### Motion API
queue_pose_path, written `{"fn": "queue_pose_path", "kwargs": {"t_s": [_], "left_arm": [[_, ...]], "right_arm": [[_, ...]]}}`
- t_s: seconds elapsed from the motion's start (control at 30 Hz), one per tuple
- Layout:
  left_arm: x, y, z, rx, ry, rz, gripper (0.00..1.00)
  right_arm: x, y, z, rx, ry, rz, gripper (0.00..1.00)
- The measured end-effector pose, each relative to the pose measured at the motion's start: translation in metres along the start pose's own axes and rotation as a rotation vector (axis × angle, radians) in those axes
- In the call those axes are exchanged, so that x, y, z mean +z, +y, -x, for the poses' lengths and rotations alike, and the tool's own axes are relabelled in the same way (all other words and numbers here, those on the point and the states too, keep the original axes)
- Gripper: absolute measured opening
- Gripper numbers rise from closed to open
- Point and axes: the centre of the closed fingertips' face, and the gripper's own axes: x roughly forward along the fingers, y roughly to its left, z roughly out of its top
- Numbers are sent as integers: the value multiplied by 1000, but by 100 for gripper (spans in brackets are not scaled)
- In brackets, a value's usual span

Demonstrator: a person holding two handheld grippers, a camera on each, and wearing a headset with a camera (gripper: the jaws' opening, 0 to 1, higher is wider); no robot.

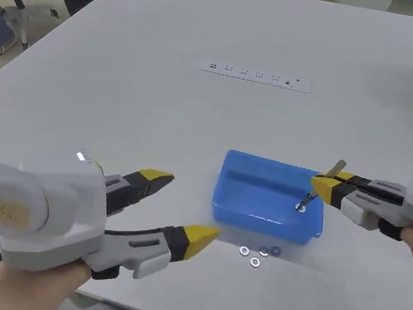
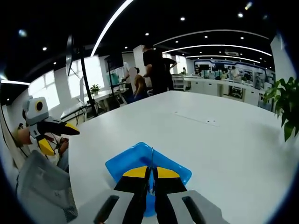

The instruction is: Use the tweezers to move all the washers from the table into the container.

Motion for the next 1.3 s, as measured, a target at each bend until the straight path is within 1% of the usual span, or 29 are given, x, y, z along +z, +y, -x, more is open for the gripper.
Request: {"fn": "queue_pose_path", "kwargs": {"t_s": [0.07,0.13,0.2,0.23,0.3,0.4,0.47,0.6,0.77,0.93,1.0,1.07,1.3], "left_arm": [[-1,2,-1,4,6,4,59],[-2,3,-2,4,12,4,60],[0,4,-1,3,1,12,59],[1,5,-1,3,-7,27,59],[0,6,-1,6,-7,34,60],[-3,6,-2,11,16,18,60],[-4,5,-3,13,29,1,60],[-1,1,-4,10,19,10,60],[-3,0,-5,9,28,3,60],[-4,0,-5,11,33,-4,60],[-4,1,-4,12,33,0,61],[-5,1,-4,14,33,0,61],[-6,4,-3,18,36,-2,61]], "right_arm": [[0,-2,-2,-5,5,17,0],[0,-4,-4,-3,8,18,0],[1,-5,-6,-2,10,17,0],[1,-5,-7,-2,15,25,0],[1,-7,-8,-4,15,30,0],[-1,-9,-12,-3,15,27,0],[-4,-9,-15,0,24,29,0],[-13,-8,-21,9,48,41,0],[-21,-8,-24,15,68,38,1],[-31,-7,-25,15,87,54,1],[-30,-6,-24,24,74,46,1],[-28,-6,-25,22,59,47,1],[-28,-7,-24,20,60,48,1]]}}
